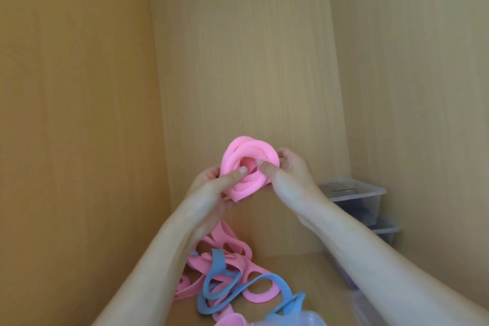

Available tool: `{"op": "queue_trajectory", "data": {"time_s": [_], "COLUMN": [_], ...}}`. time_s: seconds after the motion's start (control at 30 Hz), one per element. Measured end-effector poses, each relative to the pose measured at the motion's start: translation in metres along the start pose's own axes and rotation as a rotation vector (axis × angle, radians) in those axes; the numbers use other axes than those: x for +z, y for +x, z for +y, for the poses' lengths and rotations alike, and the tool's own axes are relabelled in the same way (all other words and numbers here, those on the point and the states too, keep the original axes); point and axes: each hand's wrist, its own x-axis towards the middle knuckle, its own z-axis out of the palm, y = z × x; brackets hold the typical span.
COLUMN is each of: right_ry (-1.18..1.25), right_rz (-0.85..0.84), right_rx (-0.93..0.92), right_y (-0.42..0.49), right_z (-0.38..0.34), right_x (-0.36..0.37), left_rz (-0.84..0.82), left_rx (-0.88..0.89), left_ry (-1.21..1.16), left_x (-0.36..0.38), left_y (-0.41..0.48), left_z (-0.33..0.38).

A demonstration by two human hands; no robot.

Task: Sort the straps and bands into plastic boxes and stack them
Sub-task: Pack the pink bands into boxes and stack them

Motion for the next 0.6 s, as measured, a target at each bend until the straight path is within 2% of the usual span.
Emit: {"op": "queue_trajectory", "data": {"time_s": [0.1,0.3,0.4,0.6], "right_ry": [-0.091,-0.097,-0.085,0.050], "right_rz": [-0.033,0.018,0.031,-0.076], "right_rx": [-0.025,-0.029,-0.033,0.170], "right_y": [-0.001,-0.001,-0.007,-0.029], "right_z": [0.002,-0.002,-0.009,-0.026], "right_x": [0.006,-0.002,-0.003,-0.018], "left_rz": [0.080,0.069,0.036,-0.155], "left_rx": [0.033,0.081,0.077,0.011], "left_ry": [-0.033,-0.010,-0.035,-0.073], "left_x": [-0.004,-0.003,-0.004,-0.004], "left_y": [0.002,0.001,0.003,0.000], "left_z": [0.000,0.004,0.004,0.010]}}
